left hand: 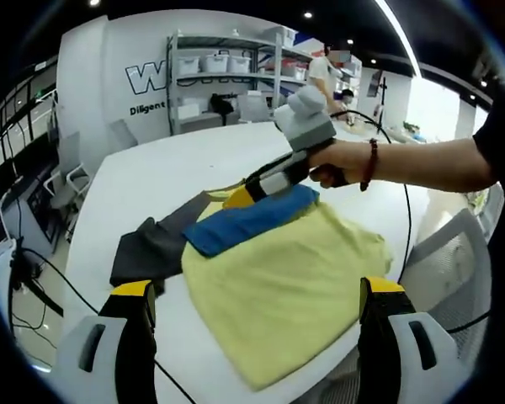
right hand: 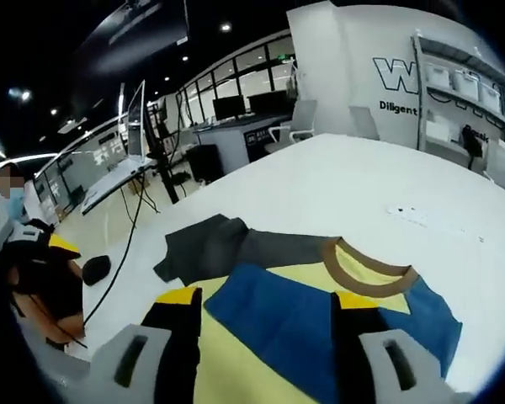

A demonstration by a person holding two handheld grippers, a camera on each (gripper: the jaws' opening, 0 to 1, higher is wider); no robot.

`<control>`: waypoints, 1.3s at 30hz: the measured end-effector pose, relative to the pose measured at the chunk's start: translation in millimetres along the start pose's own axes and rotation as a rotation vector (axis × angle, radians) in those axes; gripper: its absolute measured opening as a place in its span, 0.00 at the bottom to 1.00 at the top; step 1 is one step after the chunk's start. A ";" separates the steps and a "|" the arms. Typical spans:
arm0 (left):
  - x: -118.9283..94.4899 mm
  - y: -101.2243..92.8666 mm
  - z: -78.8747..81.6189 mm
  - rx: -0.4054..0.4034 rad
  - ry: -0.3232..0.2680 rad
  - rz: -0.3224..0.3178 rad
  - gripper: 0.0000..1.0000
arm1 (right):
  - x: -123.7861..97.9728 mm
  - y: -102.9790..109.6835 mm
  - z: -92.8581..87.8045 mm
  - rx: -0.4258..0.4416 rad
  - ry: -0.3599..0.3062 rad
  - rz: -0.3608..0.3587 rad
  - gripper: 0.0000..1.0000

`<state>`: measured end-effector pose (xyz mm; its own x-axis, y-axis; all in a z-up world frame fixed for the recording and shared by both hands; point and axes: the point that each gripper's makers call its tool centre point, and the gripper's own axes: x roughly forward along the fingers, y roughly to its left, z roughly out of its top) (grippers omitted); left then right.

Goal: Fold the garment on the visible template until the final outline fits inside the template.

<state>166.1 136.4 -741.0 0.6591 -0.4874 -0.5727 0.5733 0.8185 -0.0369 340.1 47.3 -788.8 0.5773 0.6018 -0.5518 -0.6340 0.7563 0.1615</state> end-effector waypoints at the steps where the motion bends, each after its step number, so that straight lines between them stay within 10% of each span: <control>1: 1.2 -1.2 -0.7 0.004 0.007 -0.001 0.99 | -3.1 -4.7 -0.7 0.013 -0.006 -0.012 0.67; 21: 8.5 -7.3 3.9 0.012 0.008 -0.017 0.99 | -67.3 -65.0 -38.4 0.029 -0.028 -0.143 0.74; 39: 7.3 -5.3 3.9 0.006 0.006 -0.011 0.99 | -103.9 -102.9 -86.2 -0.116 0.029 -0.237 0.49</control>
<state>169.8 127.3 -741.9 0.6497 -0.4945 -0.5773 0.5836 0.8112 -0.0381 301.0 -115.2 -818.6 0.7028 0.4027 -0.5865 -0.5388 0.8396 -0.0690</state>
